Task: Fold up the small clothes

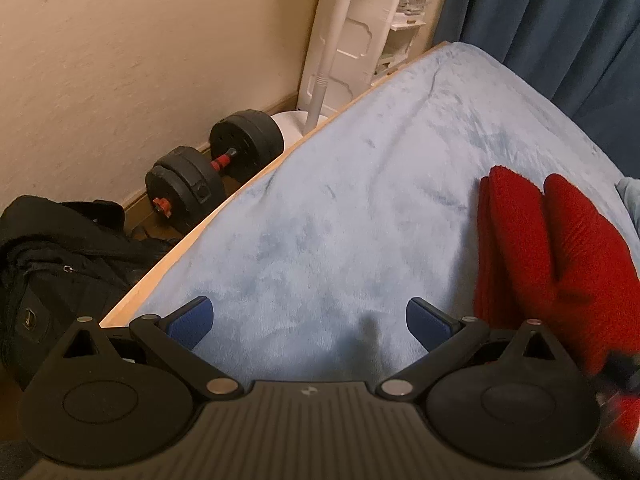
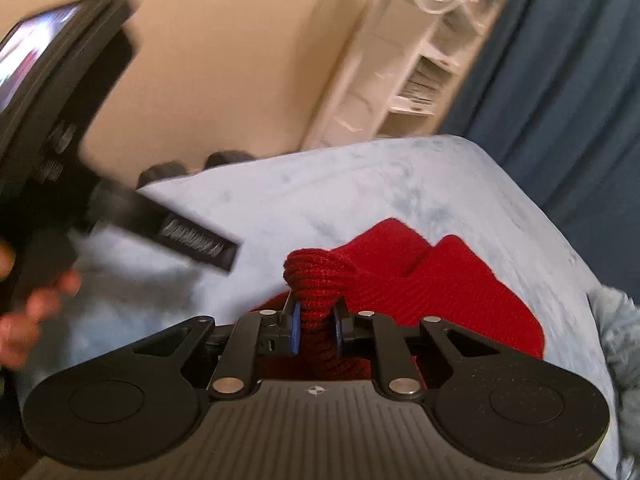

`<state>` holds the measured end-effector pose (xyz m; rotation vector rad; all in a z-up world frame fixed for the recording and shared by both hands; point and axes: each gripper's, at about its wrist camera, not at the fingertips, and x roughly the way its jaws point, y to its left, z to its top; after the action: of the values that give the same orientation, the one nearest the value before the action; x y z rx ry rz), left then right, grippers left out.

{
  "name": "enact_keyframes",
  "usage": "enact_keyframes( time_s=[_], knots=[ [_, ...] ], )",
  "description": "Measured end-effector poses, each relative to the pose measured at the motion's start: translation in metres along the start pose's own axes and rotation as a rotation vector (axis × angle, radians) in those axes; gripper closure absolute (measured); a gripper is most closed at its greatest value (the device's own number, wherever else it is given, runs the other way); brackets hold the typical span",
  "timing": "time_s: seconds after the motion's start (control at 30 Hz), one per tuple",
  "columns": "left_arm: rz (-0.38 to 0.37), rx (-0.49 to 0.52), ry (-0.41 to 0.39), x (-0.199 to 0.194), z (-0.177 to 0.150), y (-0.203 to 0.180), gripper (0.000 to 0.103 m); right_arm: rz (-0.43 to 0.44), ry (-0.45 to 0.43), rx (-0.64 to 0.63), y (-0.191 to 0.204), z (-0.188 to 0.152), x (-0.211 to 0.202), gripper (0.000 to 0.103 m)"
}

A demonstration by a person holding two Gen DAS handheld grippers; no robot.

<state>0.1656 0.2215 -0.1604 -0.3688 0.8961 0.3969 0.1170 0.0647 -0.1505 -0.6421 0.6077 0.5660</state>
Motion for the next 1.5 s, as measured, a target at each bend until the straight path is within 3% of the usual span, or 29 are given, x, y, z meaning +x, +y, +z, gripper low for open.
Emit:
enact_keyframes(
  time_s=[0.07,0.13,0.2,0.23,0.3,0.33,0.47,0.57,0.63,0.7,0.73,0.8,0.9,1.0,1.17,1.33,1.5],
  knots=[
    [-0.008,0.001,0.0,0.001,0.001,-0.001,0.0,0.022,0.082,-0.074,0.012,-0.013,0.02,0.083],
    [-0.028,0.006,-0.013,-0.002,0.001,-0.002,0.0,0.011,0.055,-0.102,0.017,-0.021,0.019,0.072],
    [-0.064,0.017,-0.032,-0.006,0.0,-0.005,0.0,0.085,0.051,-0.027,0.011,-0.017,0.006,0.041],
    [-0.081,0.028,-0.037,-0.008,0.0,-0.008,0.0,0.114,0.046,0.018,0.006,-0.014,-0.004,0.04],
    [-0.118,0.061,-0.053,-0.012,-0.002,-0.016,0.0,0.144,0.013,0.093,-0.007,-0.011,-0.029,0.045],
    [-0.129,0.08,-0.064,-0.015,-0.004,-0.019,0.0,0.12,-0.008,0.133,-0.016,-0.012,-0.042,0.045],
    [-0.182,0.136,-0.089,-0.026,-0.009,-0.036,0.0,-0.139,-0.017,0.291,-0.053,-0.031,-0.072,0.043],
    [-0.228,0.163,-0.086,-0.03,-0.014,-0.05,0.0,-0.277,0.068,0.417,-0.078,-0.057,-0.067,0.042],
    [-0.151,0.216,-0.086,-0.022,-0.021,-0.063,0.0,-0.255,0.149,0.476,-0.087,-0.073,-0.048,0.044],
    [-0.068,0.231,-0.028,-0.006,-0.025,-0.065,0.0,-0.192,0.252,0.471,-0.083,-0.087,-0.025,0.047],
    [-0.064,0.204,0.005,0.0,-0.025,-0.06,0.0,-0.181,0.289,0.442,-0.076,-0.09,-0.019,0.048],
    [-0.031,0.165,0.025,0.0,-0.023,-0.049,0.0,-0.195,0.268,0.372,-0.064,-0.089,-0.028,0.048],
    [0.03,0.172,0.029,-0.011,-0.024,-0.038,0.0,-0.109,0.253,0.463,-0.068,-0.082,-0.055,0.05],
    [0.006,0.156,0.018,-0.042,-0.02,-0.036,0.0,-0.116,0.217,0.499,-0.062,-0.074,-0.099,0.046],
    [-0.05,0.255,-0.037,-0.12,-0.037,-0.046,0.0,-0.154,0.145,0.494,-0.056,-0.067,-0.157,0.036],
    [-0.109,0.248,-0.006,-0.169,-0.065,-0.042,0.0,-0.21,0.084,0.516,-0.059,-0.077,-0.196,0.03],
    [-0.118,0.277,0.009,-0.199,-0.087,-0.046,0.0,-0.24,0.02,0.562,-0.066,-0.087,-0.23,0.027]
  ],
)
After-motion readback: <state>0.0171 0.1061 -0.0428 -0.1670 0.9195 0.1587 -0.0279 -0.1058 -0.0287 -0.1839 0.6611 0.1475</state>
